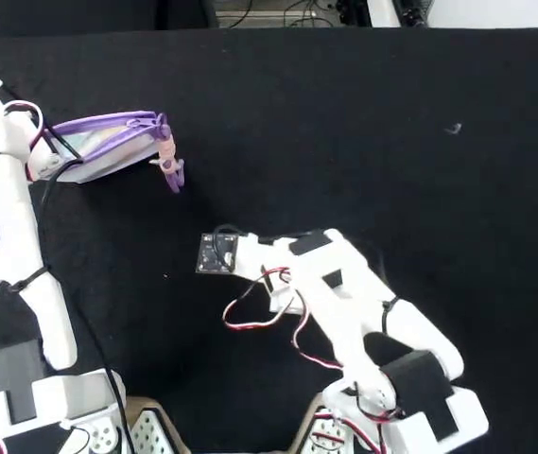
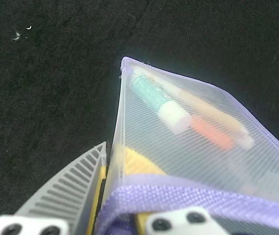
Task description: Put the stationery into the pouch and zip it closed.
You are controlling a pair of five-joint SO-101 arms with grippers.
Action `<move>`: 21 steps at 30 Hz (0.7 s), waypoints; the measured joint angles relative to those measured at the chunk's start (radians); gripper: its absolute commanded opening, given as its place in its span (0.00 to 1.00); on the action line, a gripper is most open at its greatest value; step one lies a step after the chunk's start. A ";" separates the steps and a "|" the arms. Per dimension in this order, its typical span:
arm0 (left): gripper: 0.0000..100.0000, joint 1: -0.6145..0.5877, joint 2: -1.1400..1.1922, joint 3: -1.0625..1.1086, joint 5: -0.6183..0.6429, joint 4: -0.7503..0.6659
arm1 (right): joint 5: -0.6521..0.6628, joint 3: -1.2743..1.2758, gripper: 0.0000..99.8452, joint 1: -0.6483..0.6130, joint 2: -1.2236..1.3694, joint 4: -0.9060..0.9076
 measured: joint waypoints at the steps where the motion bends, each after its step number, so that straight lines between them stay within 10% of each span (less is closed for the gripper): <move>1: 0.03 0.000 0.000 0.000 0.000 0.000 | 0.000 0.002 0.01 0.005 0.000 -0.002; 10: 0.03 0.028 0.000 0.000 0.000 0.006 | -0.006 0.014 0.01 0.055 -0.275 -0.002; 21: 0.03 0.028 0.000 0.000 0.000 0.006 | -0.399 0.014 0.01 -0.104 -0.789 -0.324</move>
